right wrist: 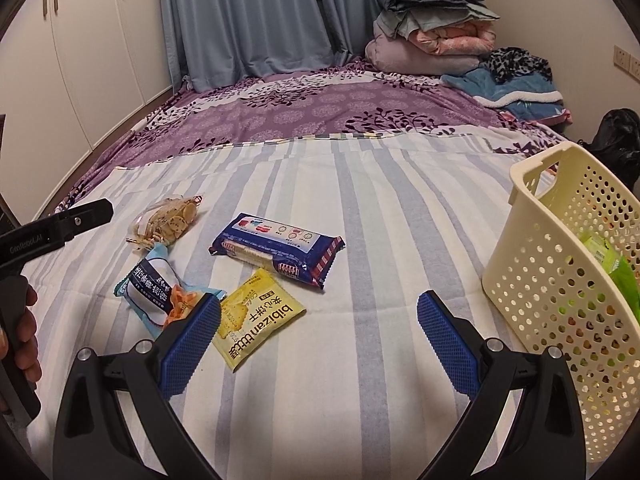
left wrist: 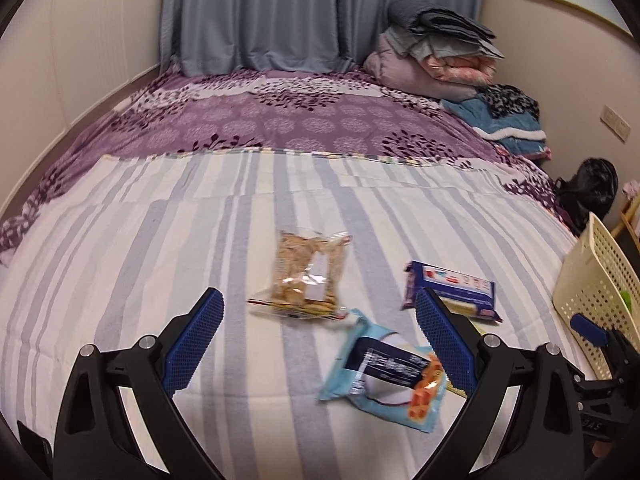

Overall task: Organize snacks
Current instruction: 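Grasp the clear cookie bag with the left tool while the right tool grasps the blue wafer packet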

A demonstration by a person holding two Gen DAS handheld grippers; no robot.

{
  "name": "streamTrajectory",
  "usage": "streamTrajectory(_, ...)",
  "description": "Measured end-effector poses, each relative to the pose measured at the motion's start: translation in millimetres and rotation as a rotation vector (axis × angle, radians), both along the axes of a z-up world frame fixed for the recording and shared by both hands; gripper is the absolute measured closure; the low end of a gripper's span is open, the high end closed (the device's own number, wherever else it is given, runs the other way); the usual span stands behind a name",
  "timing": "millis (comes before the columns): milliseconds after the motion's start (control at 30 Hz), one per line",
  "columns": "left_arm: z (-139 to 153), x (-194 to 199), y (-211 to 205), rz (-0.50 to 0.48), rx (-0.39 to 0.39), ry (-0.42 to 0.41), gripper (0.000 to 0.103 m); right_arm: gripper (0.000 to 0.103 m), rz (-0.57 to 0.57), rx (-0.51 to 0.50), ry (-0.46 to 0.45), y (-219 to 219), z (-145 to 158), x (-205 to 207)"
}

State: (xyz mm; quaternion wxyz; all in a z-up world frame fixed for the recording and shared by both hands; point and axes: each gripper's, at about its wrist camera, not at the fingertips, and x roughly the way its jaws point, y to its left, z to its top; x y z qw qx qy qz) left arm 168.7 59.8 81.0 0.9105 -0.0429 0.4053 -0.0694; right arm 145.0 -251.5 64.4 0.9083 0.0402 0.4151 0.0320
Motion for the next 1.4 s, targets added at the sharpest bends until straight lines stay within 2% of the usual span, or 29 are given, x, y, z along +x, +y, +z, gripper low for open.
streamTrajectory(200,-23.7,27.5,15.0,0.008,-0.056,0.067,0.005,0.005,0.01,0.004,0.014,2.4,-7.6,5.8)
streamTrajectory(533,-59.7,70.9,-3.6,-0.057,-0.041,0.142,0.005,0.005,-0.017,0.009,0.023,-8.1,-13.0,18.5)
streamTrajectory(567,-62.5,73.4,-4.4,-0.06,-0.041,0.146,0.006,0.005,-0.017,0.009,0.023,-8.5,-13.5,20.7)
streamTrajectory(633,-66.1,76.4,-4.8,-0.064,-0.04,0.151,0.017,0.005,-0.015,0.014,0.022,-8.2,-14.2,25.3)
streamTrajectory(700,-71.0,78.7,-3.1,-0.063,-0.044,0.165,0.036,0.005,-0.009,0.017,0.019,-5.1,-14.6,30.2)
streamTrajectory(800,-75.8,78.4,1.0,-0.059,-0.075,0.167,0.044,0.005,0.01,0.016,0.004,1.6,-13.7,38.5)
streamTrajectory(1100,-72.8,66.2,8.0,-0.049,-0.071,0.134,0.046,0.005,0.088,0.023,-0.03,18.3,-16.5,81.1)
streamTrajectory(1267,-66.8,58.4,18.3,-0.03,-0.081,0.121,0.046,0.005,0.13,0.092,0.003,21.4,-27.7,107.5)
streamTrajectory(1400,-63.8,53.6,21.9,-0.025,-0.08,0.117,0.046,0.005,0.186,0.159,0.067,26.1,-42.1,121.0)
